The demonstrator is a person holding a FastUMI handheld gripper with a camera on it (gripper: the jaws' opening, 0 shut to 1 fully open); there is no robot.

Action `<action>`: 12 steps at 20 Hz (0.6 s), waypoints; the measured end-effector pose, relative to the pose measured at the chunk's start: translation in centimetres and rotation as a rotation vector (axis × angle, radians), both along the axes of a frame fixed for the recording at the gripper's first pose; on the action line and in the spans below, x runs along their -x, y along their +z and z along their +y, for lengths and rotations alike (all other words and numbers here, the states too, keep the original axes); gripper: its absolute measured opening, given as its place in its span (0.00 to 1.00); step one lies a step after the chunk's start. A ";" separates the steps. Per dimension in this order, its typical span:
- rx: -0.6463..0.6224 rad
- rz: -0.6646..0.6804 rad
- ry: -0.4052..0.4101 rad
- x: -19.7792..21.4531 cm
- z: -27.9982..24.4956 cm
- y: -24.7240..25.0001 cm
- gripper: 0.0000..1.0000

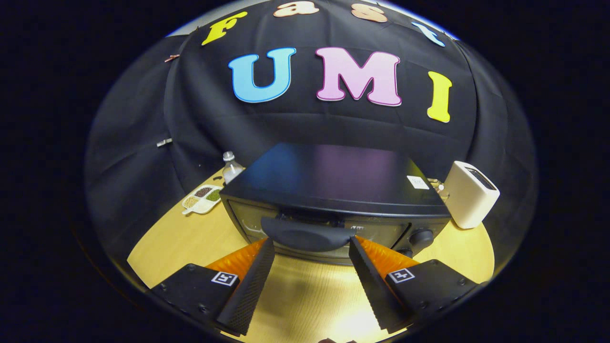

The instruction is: Open the toaster oven, put the food inside, and close the toaster oven door.

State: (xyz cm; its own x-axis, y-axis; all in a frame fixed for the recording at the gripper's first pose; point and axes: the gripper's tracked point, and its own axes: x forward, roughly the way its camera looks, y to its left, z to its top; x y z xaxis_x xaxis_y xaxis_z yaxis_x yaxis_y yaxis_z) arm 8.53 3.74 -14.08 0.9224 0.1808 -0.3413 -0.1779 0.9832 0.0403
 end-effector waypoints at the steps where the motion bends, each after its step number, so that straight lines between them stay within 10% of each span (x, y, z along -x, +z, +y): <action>1: -0.012 -0.019 -0.003 0.3 -0.1 1.0 0.98; 12: -0.071 -0.321 -0.213 5.9 -12.4 13.3 0.97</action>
State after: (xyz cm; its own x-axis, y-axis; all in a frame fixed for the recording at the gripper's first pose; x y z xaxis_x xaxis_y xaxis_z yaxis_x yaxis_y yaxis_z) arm 2.68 -8.70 -0.80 0.9996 -0.0139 -0.0234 0.0158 0.9963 0.0848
